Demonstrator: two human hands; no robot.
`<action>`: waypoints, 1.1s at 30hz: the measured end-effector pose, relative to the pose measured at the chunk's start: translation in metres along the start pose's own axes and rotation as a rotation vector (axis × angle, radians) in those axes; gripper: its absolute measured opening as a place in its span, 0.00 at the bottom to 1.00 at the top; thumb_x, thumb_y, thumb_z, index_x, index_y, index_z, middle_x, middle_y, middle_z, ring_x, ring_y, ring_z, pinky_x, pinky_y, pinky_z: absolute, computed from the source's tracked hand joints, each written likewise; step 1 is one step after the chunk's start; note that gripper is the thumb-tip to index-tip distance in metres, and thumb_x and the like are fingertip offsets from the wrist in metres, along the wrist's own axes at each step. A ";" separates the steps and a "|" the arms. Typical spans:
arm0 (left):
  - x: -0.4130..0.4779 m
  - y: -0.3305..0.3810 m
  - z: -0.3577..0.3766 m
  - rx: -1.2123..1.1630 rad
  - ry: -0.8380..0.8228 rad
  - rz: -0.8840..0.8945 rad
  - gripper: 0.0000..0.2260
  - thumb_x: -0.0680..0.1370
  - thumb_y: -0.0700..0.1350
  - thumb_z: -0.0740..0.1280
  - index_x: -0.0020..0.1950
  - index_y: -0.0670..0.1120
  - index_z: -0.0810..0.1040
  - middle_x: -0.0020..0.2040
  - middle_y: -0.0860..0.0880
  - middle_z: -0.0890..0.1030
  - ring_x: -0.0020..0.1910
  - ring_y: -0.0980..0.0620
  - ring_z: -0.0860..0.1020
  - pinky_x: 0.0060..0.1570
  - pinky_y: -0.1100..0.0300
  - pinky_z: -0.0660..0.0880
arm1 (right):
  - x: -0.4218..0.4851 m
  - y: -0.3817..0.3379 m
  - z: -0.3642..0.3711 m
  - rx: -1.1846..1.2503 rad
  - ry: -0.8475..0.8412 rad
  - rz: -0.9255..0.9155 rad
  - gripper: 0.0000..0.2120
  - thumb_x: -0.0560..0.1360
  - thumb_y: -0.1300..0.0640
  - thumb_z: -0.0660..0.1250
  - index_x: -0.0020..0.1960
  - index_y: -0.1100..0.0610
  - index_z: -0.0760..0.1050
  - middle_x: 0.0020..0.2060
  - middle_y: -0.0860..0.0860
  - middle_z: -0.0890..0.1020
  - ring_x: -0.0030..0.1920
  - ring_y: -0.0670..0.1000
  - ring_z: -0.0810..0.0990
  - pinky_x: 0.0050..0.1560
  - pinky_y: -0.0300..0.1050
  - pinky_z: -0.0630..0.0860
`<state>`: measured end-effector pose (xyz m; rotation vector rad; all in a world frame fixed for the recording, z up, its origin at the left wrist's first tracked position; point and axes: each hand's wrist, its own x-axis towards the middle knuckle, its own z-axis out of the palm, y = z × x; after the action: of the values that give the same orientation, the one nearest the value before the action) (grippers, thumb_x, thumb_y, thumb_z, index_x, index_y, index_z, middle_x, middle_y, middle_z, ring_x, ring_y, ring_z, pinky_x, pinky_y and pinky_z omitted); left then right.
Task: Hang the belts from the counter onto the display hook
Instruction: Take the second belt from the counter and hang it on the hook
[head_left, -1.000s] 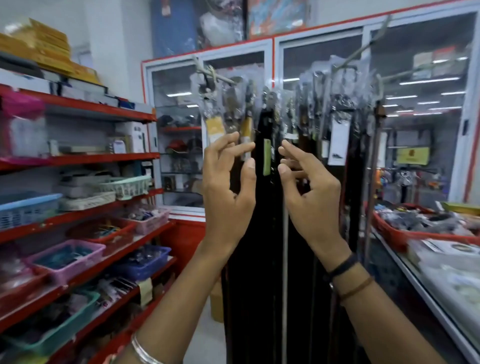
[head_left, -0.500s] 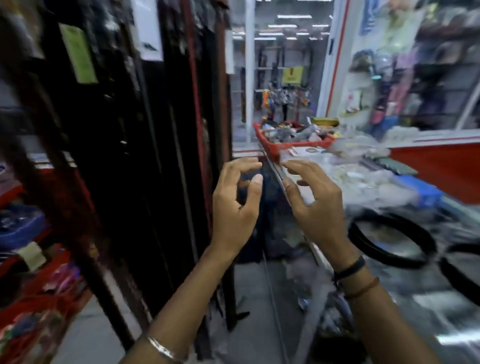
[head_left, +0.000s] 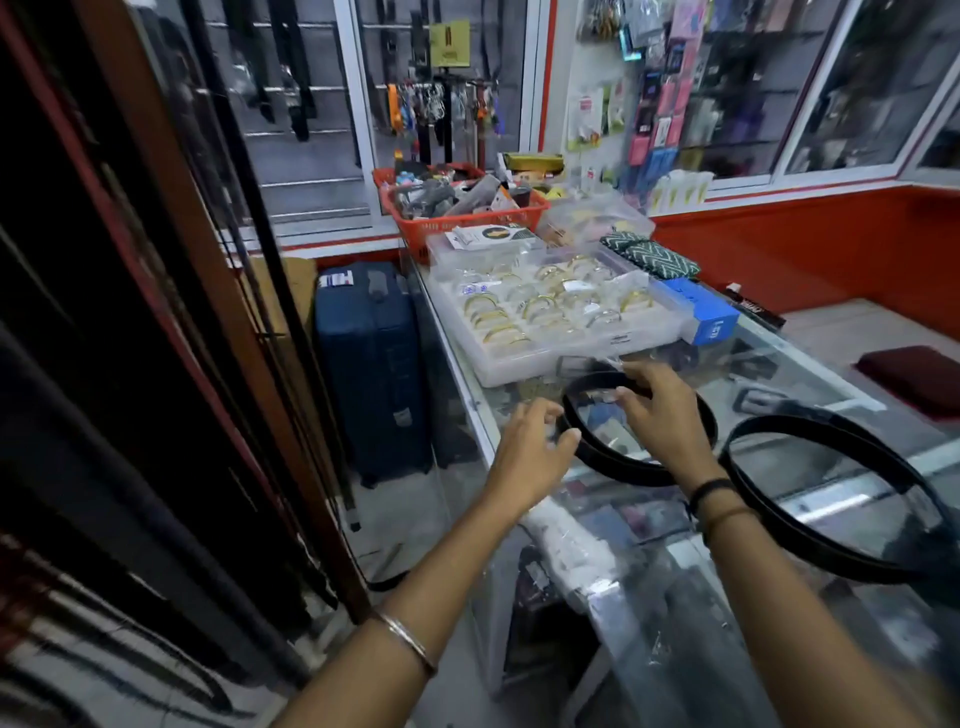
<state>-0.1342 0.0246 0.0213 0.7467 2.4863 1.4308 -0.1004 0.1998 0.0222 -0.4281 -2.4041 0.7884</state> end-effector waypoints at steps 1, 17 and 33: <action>0.007 0.000 0.009 0.031 -0.026 -0.026 0.15 0.78 0.48 0.65 0.62 0.45 0.72 0.62 0.44 0.72 0.62 0.45 0.73 0.59 0.55 0.70 | 0.012 0.013 0.002 -0.052 -0.028 0.023 0.14 0.74 0.61 0.66 0.59 0.64 0.75 0.54 0.63 0.80 0.56 0.62 0.78 0.57 0.59 0.76; 0.061 -0.002 0.053 0.204 -0.026 -0.218 0.15 0.75 0.44 0.66 0.60 0.43 0.68 0.60 0.41 0.71 0.55 0.39 0.75 0.52 0.47 0.75 | 0.097 0.080 0.039 -0.411 -0.377 0.054 0.18 0.72 0.62 0.67 0.62 0.56 0.73 0.59 0.61 0.78 0.59 0.64 0.75 0.57 0.58 0.75; 0.002 -0.015 -0.042 0.224 0.219 -0.096 0.09 0.73 0.41 0.66 0.52 0.44 0.73 0.48 0.47 0.76 0.45 0.45 0.77 0.42 0.54 0.73 | 0.036 -0.039 -0.004 0.315 -0.308 0.132 0.10 0.76 0.57 0.65 0.44 0.49 0.63 0.40 0.56 0.83 0.40 0.57 0.81 0.39 0.49 0.72</action>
<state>-0.1571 -0.0122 0.0304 0.5220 2.8417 1.2772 -0.1308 0.1877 0.0641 -0.3609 -2.4825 1.3549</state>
